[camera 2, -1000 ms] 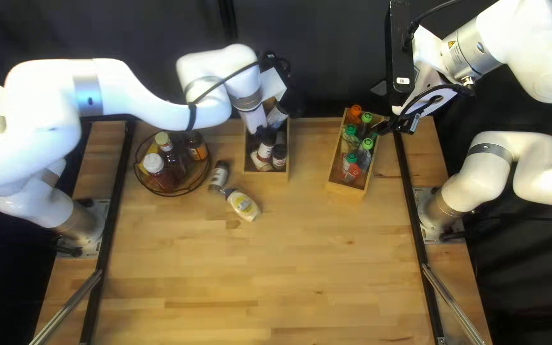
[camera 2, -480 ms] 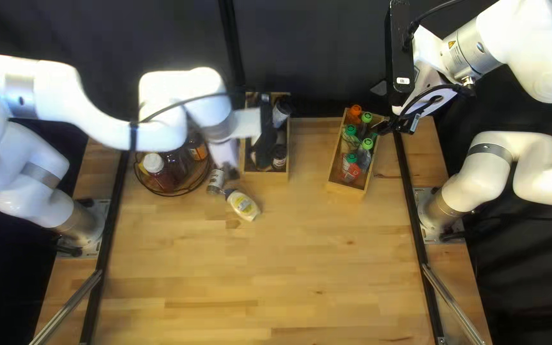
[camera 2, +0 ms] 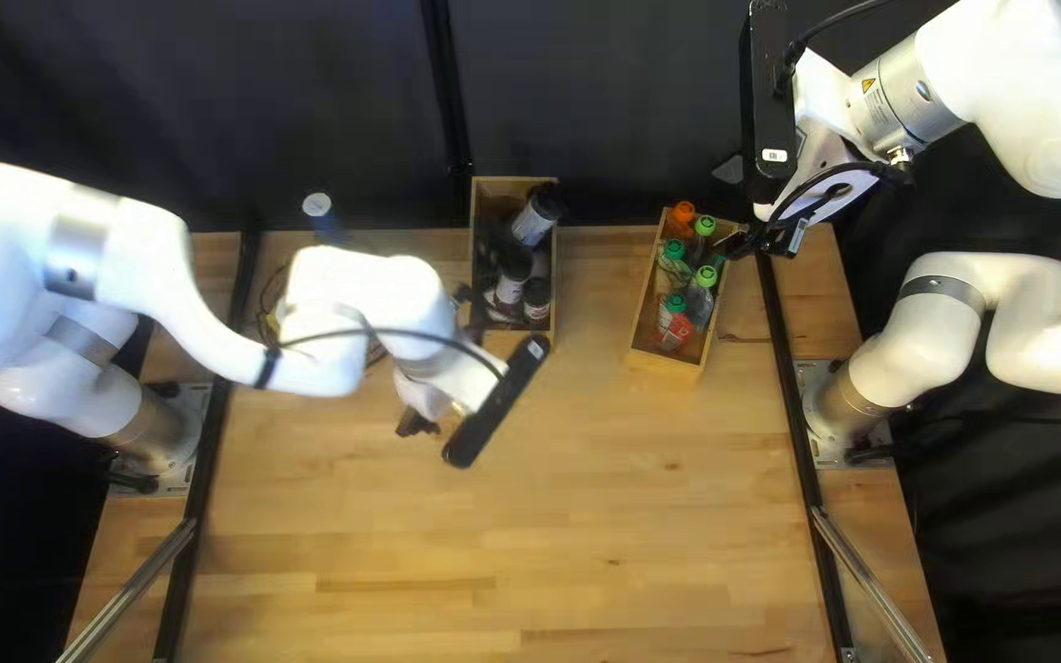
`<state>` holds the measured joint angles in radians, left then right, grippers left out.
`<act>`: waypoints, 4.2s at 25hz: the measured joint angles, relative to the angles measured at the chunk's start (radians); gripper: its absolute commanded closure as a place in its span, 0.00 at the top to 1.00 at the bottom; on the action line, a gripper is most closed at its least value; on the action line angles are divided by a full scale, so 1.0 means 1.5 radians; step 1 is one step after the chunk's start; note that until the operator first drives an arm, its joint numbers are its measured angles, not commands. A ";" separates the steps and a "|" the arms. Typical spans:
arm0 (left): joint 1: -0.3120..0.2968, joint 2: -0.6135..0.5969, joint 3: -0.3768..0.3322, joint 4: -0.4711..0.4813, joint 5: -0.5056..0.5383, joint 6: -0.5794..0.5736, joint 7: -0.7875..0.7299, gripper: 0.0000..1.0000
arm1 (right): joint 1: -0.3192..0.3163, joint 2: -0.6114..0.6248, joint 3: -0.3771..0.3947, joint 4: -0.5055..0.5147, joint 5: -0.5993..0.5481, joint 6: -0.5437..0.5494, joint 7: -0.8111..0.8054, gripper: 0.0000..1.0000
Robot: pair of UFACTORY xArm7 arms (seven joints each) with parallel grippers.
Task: Separate condiments, baby food and spices and place it in 3 different racks/containers
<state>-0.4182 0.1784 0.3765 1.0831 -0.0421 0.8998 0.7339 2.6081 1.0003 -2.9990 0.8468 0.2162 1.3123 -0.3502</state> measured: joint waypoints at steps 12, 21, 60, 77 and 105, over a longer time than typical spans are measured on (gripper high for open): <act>0.040 0.113 -0.011 0.022 -0.017 -0.062 0.110 1.00 | 0.000 0.000 0.000 0.000 0.000 0.000 0.000 1.00; 0.060 0.166 -0.024 0.031 -0.045 -0.098 0.135 1.00 | 0.000 0.000 0.000 0.000 0.000 0.000 0.000 1.00; -0.008 -0.065 -0.050 0.050 0.029 0.074 -0.009 0.00 | 0.000 0.000 0.000 0.000 0.000 0.000 0.000 1.00; -0.008 -0.150 -0.050 -0.047 0.038 -0.011 -0.197 1.00 | 0.000 0.000 0.000 0.000 0.000 0.000 0.000 1.00; -0.180 0.085 -0.212 0.080 0.018 -0.027 -0.571 1.00 | 0.000 0.000 0.000 0.000 0.000 0.000 0.000 1.00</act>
<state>-0.6884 0.3053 0.0589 1.2037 -0.0154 0.8598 -0.1232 2.6081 1.0004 -2.9990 0.8468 0.2162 1.3123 -0.3502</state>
